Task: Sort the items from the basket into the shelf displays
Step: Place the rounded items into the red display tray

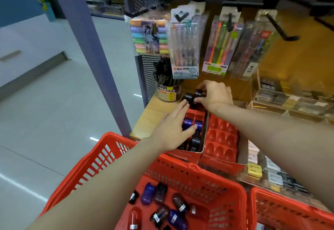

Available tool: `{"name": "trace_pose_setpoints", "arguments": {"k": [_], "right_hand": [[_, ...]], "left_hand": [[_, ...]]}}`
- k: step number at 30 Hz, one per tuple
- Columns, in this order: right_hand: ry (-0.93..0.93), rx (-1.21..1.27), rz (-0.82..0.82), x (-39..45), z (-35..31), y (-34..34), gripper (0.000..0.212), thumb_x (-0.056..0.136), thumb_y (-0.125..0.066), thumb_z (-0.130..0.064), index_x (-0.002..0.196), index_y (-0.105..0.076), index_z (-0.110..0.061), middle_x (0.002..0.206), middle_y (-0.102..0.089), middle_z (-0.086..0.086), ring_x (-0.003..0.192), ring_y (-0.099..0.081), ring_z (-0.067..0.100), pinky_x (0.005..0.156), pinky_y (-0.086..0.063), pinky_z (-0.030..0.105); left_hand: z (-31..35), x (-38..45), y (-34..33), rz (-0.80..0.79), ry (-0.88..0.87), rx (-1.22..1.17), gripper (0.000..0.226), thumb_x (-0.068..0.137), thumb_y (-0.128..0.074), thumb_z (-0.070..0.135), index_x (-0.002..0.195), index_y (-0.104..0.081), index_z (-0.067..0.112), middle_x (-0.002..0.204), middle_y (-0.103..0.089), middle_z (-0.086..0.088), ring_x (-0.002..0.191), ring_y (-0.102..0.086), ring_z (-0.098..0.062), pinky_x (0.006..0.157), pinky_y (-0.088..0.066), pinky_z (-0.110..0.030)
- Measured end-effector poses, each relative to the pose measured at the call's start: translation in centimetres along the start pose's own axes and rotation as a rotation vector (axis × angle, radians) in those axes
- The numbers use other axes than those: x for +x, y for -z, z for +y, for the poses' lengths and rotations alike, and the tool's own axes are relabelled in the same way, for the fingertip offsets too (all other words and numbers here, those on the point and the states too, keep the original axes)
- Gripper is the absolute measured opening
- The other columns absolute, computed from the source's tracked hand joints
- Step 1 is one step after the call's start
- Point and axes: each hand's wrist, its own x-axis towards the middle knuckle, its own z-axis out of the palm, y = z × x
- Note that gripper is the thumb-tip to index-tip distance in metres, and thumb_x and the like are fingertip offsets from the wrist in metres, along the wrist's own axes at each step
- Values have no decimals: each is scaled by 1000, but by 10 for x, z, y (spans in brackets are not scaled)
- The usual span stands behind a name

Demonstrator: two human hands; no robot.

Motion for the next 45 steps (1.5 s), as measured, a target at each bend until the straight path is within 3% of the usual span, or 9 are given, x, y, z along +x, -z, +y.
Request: {"name": "trace_pose_setpoints", "arguments": {"k": [10,16,18,28,31,34,39,42,45], "right_hand": [[12,-171,-39,-7,-3,-12,43,85,-71,-45,124,-60,-32,118,-65,0,120,-52,23,97,-33,42],[192,-93,-14,-19,-3,-13,51,90,-54,-6,137,-55,-27,141,-49,1,125,-48,24,98,-34,42],[211,-144,-55,-23,-1,-18,58,87,-56,-3,140,-51,-28,143,-45,3,126,-44,26,98,-34,46],[219,-228,-265,-35,-7,0,88,84,-57,-2,155,-16,-33,159,-19,-2,141,-24,28,105,-24,54],[332,38,-62,-75,-10,15,73,82,-51,2,147,-36,-25,151,-37,-3,135,-35,22,101,-27,46],[417,157,18,-127,-13,32,40,84,-51,-3,118,-65,-18,124,-61,3,117,-52,24,95,-37,39],[268,242,-264,-217,-14,33,25,83,-57,-10,102,-72,-16,101,-71,3,97,-65,22,86,-51,34],[25,207,-507,-259,-5,7,26,83,-60,-10,105,-71,-16,105,-72,5,104,-66,25,91,-50,31],[-125,104,-677,-286,10,-22,31,86,-62,-13,116,-68,-10,121,-67,11,115,-61,28,96,-49,32]], "left_hand": [[-2,3,0,-27,3,-32,74,100,-50,46,159,-12,22,166,0,13,150,-5,-4,123,-13,-44],[-3,-8,3,179,-24,-132,69,97,-55,46,155,-28,20,163,-21,7,148,-15,-3,121,-14,-23],[-7,-15,4,132,-26,-86,69,98,-52,47,156,-27,18,164,-20,6,149,-15,-4,120,-11,-20],[3,-23,13,-2,15,100,67,102,-40,50,157,-21,17,166,-10,6,152,-5,-15,124,-10,-38],[14,-48,18,-44,-20,130,63,101,-44,47,155,-28,17,165,-15,0,152,-10,-19,123,-14,-40],[24,-85,25,-151,-81,211,63,97,-57,37,152,-35,16,163,-21,-6,151,-17,-25,121,-19,-40],[47,-145,37,-117,-96,173,35,87,-66,11,123,-66,9,127,-62,-12,122,-54,-28,106,-39,-35],[45,-180,23,-303,151,124,23,89,-63,12,111,-71,15,106,-72,-4,102,-66,-22,86,-46,-23],[19,-206,-11,-433,364,32,23,91,-61,13,112,-71,13,108,-72,-7,102,-67,-23,81,-45,-20]]}}
